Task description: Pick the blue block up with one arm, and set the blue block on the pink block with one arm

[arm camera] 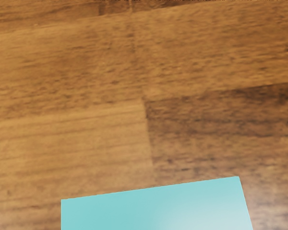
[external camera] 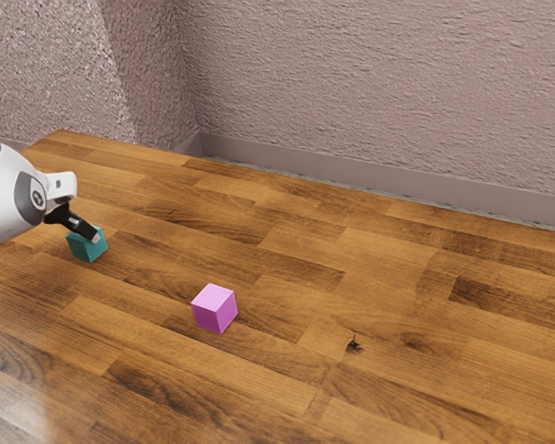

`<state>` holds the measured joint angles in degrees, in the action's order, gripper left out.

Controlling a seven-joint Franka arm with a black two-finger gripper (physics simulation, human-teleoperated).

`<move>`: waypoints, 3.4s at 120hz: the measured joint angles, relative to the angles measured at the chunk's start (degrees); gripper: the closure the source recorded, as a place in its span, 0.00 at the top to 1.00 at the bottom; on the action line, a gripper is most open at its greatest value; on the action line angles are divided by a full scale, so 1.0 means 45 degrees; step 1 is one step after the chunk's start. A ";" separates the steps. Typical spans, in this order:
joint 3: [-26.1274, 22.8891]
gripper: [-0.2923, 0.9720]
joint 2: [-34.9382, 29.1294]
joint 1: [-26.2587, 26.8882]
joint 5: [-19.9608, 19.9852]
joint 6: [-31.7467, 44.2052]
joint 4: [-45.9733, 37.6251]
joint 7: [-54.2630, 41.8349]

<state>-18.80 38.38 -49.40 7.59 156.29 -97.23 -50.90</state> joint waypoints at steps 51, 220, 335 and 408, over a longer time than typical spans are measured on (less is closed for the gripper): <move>0.0000 0.62 0.0504 0.0000 0.0570 0.0008 0.0565 -0.0755; 0.2540 0.44 -0.9182 0.8840 0.3470 0.1223 -0.9237 0.5736; 0.1942 0.44 -0.8025 0.9170 0.0919 0.0880 -0.8477 0.7931; 0.2089 0.73 -0.8314 0.9058 0.0535 -0.1518 -0.5507 0.8186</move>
<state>-9.40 0.97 -8.64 10.00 149.46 -122.01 -14.06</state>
